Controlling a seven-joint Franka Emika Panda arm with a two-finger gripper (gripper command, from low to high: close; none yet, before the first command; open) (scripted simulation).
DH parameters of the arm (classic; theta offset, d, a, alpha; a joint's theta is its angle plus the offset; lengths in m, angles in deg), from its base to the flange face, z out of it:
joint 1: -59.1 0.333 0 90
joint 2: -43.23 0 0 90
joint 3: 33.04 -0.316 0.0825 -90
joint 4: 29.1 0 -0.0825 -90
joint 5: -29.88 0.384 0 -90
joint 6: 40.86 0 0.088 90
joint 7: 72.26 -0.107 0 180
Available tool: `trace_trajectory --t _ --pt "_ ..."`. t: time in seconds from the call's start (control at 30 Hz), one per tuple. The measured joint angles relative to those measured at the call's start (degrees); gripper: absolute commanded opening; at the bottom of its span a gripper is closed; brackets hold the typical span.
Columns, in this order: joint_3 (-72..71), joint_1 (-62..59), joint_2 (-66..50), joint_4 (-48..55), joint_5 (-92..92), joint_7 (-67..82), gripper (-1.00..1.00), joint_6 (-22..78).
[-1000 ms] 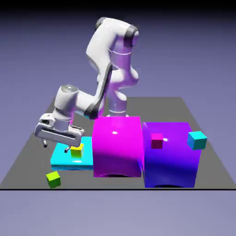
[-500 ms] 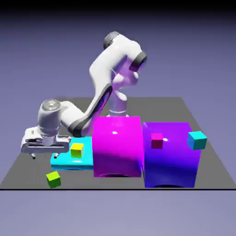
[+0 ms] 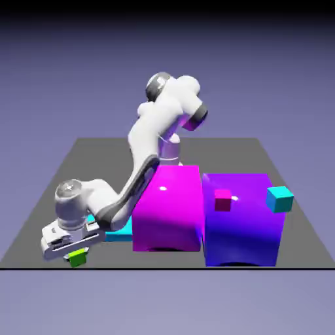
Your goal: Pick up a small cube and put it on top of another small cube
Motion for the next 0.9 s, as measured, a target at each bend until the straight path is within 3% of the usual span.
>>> trace_trajectory --t 0.5,0.63,0.9 --pt "-14.78 28.62 30.44 4.18 -27.94 -10.45 -1.00 12.40" --pt "-22.68 31.93 36.52 6.01 -36.30 -5.36 -1.00 15.17" --pt "-39.30 25.97 38.87 8.84 -44.64 13.99 -1.00 16.84"
